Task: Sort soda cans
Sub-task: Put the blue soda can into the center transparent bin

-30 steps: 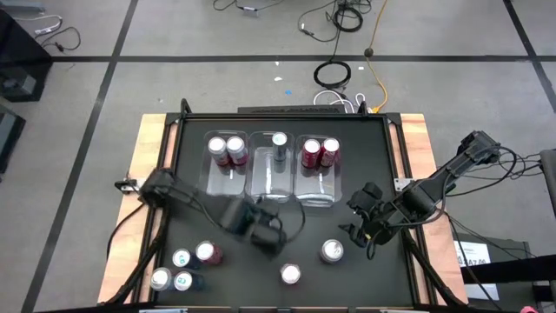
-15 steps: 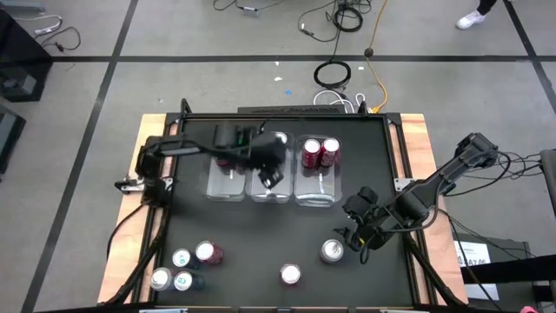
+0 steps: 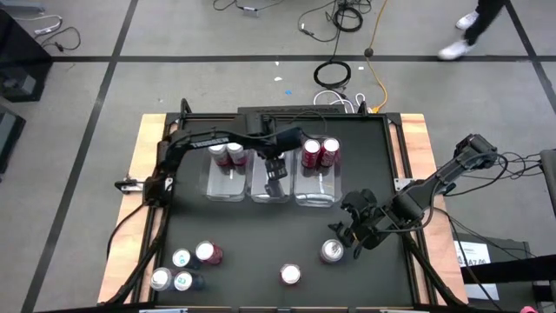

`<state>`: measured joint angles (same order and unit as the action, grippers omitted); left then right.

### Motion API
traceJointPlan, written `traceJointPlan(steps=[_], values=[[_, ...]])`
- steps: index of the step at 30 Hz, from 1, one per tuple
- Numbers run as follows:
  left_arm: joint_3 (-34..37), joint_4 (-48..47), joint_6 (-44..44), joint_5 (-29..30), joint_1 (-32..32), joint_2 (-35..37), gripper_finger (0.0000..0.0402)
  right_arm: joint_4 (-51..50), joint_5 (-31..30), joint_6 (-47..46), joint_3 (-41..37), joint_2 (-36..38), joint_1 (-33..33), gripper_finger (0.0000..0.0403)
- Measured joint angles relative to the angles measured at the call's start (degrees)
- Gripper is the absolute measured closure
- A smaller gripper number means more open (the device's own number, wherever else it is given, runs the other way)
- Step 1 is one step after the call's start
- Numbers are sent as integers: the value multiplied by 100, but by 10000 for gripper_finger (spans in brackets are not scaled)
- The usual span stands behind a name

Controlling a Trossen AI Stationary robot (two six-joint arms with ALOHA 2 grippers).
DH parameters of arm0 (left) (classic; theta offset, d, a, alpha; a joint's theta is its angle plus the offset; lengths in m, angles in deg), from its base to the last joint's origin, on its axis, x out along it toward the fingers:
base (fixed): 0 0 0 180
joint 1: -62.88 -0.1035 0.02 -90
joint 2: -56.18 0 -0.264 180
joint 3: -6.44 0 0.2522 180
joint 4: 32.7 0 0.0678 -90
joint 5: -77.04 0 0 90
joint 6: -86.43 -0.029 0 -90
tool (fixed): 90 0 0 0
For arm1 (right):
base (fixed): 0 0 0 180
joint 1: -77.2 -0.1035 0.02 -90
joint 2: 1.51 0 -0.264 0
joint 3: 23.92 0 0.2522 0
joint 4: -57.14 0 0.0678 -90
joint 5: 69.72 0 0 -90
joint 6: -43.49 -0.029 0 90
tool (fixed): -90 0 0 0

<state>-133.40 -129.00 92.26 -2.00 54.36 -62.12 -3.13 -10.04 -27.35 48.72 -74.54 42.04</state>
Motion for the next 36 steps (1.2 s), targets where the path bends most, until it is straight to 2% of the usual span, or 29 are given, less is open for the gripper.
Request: traceJointPlan(steps=[8, 13, 19, 23, 28, 36], values=[[190, 380, -323, 39, -264, -38, 146, 1, 7, -370, 0, 0, -2, 21], [1094, 905, -207, -101, -307, 20, 146, 23, 15, -503, 0, 2, -2, 21], [2037, 1040, -164, -71, -206, 50, 146, 150, 15, -503, 0, 2, -2, 21], [2468, 1340, -115, -36, -152, 368, 146, 156, 15, -503, 0, 2, -2, 21], [3059, 2163, -12, -37, -194, 1047, 146, 154, 13, -503, 0, 4, -2, 21], [4420, 3376, 183, -72, -559, 1995, 146, 163, 4, -503, 0, 7, -2, 21]])
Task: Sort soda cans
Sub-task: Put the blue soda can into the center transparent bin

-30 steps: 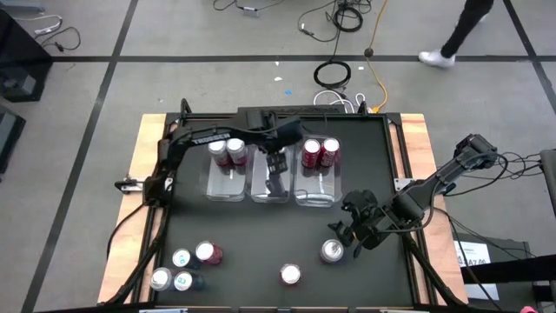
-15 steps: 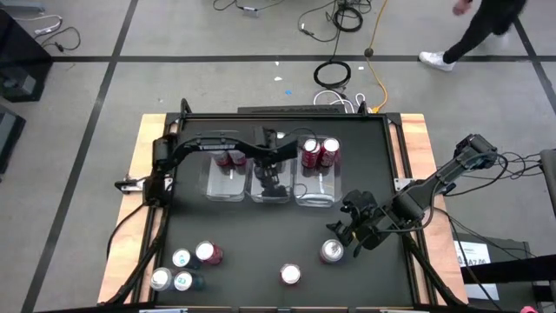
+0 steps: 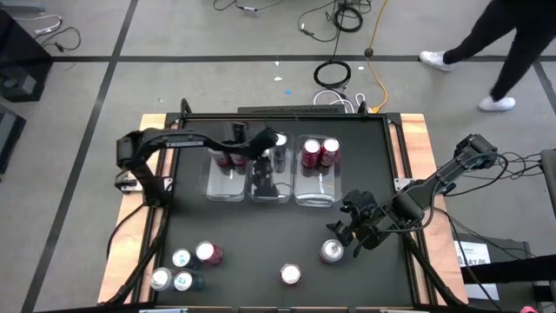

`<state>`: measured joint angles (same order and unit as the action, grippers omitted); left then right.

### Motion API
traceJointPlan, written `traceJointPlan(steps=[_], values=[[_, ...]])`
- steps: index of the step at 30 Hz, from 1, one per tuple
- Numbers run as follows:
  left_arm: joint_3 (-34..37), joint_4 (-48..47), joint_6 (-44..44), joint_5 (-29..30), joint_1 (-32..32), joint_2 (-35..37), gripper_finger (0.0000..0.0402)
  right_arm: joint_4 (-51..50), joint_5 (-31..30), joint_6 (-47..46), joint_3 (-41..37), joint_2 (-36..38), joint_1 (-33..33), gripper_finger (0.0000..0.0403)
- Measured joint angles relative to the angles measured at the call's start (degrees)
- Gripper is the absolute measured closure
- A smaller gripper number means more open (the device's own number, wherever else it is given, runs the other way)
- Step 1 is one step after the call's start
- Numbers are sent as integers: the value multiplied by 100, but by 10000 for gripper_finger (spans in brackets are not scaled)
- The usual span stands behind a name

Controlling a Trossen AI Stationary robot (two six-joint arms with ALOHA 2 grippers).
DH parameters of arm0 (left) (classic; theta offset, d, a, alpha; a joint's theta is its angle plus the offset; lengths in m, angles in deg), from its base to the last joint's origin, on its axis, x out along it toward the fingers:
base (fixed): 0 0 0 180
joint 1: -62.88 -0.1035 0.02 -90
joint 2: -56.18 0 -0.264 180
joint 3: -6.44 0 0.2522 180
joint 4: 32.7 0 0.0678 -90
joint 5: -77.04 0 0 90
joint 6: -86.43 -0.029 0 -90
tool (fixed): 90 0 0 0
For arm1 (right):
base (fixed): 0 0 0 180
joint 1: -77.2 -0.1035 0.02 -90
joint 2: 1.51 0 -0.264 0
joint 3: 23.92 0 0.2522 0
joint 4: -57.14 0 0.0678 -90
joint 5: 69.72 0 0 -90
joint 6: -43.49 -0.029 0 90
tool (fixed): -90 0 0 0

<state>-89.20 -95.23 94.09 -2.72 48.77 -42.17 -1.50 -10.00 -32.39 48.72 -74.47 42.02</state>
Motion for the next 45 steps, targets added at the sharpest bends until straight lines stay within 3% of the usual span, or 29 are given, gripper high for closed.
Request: traceJointPlan(steps=[9, 17, 45], values=[[562, 1104, 105, -402, -528, 88, 146, 16, -2, 0, 0, 0, 0, 21], [607, 1089, 103, -398, -884, 66, 146, 28, 2, 0, 0, 0, 0, 21], [528, 1333, 100, -494, -898, -277, 146, -131, 9, 56, 0, 0, 2, 21]])
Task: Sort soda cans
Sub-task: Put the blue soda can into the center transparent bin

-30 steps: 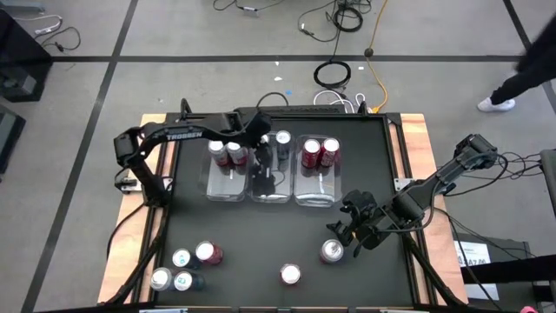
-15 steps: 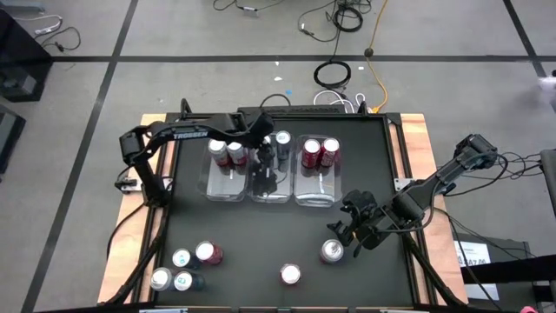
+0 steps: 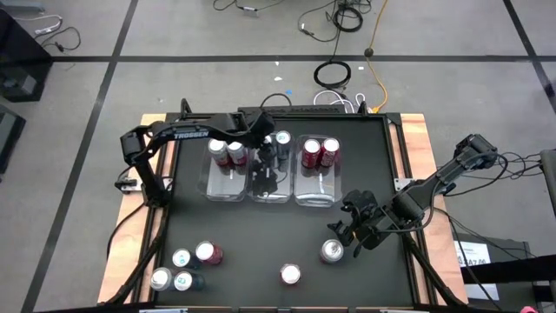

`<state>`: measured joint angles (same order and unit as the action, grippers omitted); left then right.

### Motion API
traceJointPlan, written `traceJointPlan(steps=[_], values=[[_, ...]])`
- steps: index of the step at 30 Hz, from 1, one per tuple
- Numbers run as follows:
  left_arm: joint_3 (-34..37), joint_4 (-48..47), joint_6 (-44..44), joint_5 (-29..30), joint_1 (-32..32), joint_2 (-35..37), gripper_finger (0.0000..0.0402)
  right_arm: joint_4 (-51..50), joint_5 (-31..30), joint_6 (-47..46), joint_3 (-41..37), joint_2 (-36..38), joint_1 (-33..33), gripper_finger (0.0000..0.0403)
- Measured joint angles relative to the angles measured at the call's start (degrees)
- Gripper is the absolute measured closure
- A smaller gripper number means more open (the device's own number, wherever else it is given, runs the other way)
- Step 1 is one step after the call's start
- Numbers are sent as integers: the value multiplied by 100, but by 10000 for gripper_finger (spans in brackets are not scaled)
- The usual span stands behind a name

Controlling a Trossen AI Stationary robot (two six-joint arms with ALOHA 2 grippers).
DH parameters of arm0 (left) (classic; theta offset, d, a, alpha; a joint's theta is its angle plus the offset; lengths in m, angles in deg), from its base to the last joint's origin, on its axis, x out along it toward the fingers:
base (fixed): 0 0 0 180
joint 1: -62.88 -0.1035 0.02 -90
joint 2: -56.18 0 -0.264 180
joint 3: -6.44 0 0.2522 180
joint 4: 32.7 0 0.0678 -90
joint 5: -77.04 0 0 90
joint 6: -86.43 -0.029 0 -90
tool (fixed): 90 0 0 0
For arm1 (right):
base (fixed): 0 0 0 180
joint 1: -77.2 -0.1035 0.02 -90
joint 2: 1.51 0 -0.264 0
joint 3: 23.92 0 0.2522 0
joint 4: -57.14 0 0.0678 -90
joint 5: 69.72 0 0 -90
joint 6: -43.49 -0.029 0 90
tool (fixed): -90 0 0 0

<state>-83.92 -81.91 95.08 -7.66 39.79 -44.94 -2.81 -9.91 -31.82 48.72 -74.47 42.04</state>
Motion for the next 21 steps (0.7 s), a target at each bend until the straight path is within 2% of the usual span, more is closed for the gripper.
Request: traceJointPlan(steps=[7, 15, 21], values=[[0, 48, -14, -96, 0, -2, 142, 2, -2, 122, 0, 0, 0, 21], [0, 68, 3, -100, -13, -2, 88, 2, -2, 165, 0, 0, -1, 21], [-97, -85, -1, -100, -13, -2, 78, 4, -2, 193, 0, 0, 0, 21]])
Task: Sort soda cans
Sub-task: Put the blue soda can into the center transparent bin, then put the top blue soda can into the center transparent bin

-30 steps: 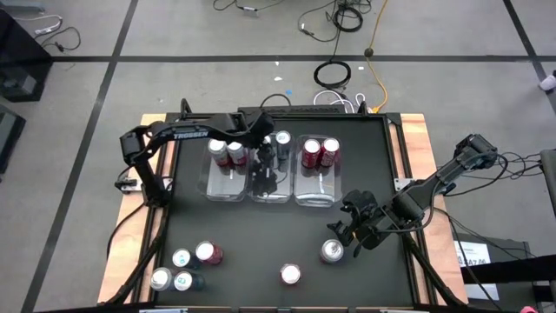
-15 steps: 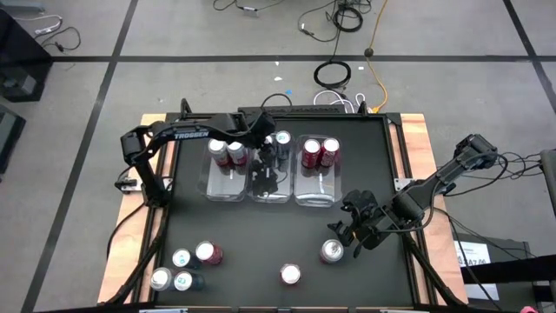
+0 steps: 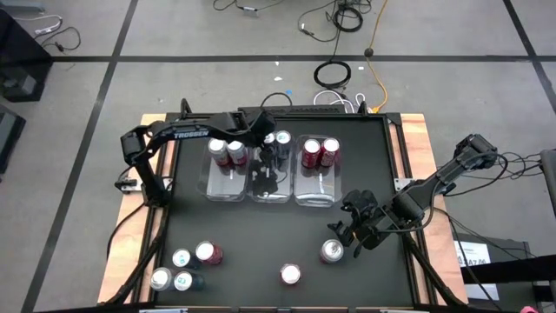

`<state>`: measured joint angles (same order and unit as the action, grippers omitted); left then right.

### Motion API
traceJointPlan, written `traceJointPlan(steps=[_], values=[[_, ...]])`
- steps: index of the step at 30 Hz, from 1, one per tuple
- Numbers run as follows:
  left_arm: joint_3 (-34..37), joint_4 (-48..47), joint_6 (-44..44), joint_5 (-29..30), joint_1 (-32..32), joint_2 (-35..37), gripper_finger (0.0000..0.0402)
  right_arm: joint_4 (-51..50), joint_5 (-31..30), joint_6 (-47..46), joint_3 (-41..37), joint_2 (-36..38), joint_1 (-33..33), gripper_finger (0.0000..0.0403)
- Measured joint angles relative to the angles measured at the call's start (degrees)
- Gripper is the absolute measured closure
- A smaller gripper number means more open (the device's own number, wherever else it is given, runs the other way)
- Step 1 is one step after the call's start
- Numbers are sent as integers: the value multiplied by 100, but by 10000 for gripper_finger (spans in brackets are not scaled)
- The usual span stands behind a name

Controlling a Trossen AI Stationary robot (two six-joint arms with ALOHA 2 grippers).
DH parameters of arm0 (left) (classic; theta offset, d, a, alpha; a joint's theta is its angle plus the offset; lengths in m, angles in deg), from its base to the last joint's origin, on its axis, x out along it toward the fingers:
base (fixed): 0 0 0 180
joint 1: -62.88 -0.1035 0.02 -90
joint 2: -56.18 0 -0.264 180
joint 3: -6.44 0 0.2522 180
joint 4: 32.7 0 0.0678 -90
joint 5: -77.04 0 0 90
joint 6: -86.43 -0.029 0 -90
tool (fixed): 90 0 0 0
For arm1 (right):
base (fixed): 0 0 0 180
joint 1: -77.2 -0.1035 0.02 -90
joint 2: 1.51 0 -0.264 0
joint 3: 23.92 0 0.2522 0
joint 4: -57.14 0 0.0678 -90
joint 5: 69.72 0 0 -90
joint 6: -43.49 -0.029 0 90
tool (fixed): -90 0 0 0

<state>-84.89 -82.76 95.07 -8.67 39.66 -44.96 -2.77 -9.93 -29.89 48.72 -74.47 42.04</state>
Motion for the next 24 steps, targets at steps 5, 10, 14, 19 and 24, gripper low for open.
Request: traceJointPlan(steps=[5, 10, 14, 19, 24], values=[[-447, -565, 7, 2, 0, 0, 77, 2, 0, 89, 0, 0, 0, 21], [-1072, -1434, 464, 4, 0, 0, 77, 2, 0, 402, 0, 0, 0, 21], [-1475, -2099, 1098, -62, 72, 7, 77, 2, 15, 772, 0, 0, -1, 21], [-1638, -2399, 1616, -232, 583, 163, 77, 7, 35, 1035, 0, 0, -2, 21], [-1638, -2662, 2441, 29, 1291, 507, 77, 9, 56, 1130, 0, 0, -1, 21]])
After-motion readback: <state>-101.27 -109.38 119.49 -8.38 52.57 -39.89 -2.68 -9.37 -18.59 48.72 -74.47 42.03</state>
